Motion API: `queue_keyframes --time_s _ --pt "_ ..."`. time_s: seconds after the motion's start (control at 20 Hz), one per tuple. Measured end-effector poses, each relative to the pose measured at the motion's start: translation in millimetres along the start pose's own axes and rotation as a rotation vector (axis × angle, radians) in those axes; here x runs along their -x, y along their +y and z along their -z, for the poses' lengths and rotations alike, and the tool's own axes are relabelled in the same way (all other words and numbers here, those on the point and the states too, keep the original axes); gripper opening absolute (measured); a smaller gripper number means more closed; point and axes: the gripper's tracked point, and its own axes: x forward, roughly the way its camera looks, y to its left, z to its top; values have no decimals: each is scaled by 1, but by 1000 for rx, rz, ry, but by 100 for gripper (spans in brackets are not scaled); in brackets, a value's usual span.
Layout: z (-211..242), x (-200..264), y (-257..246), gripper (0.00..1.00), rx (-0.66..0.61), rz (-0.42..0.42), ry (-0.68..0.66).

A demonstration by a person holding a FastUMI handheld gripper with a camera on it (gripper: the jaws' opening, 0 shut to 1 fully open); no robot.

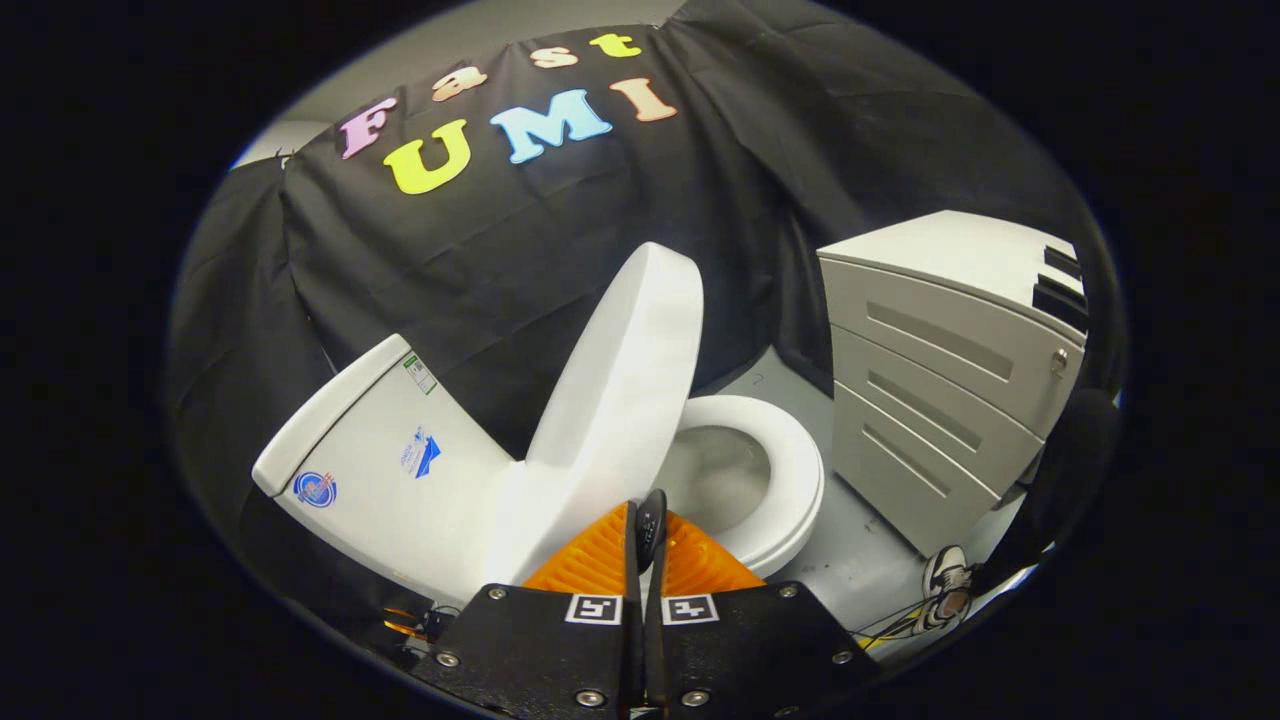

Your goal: Open the toilet lid.

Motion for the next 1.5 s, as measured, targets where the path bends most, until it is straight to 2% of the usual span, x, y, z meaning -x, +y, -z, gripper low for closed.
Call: queue_keyframes --time_s 0.15,0.8,1.5 --pt "-5 4 9 0 8 8 -15" --pt "-23 22 64 0 252 48 -81" --pt "-33 36 142 0 386 59 -146"
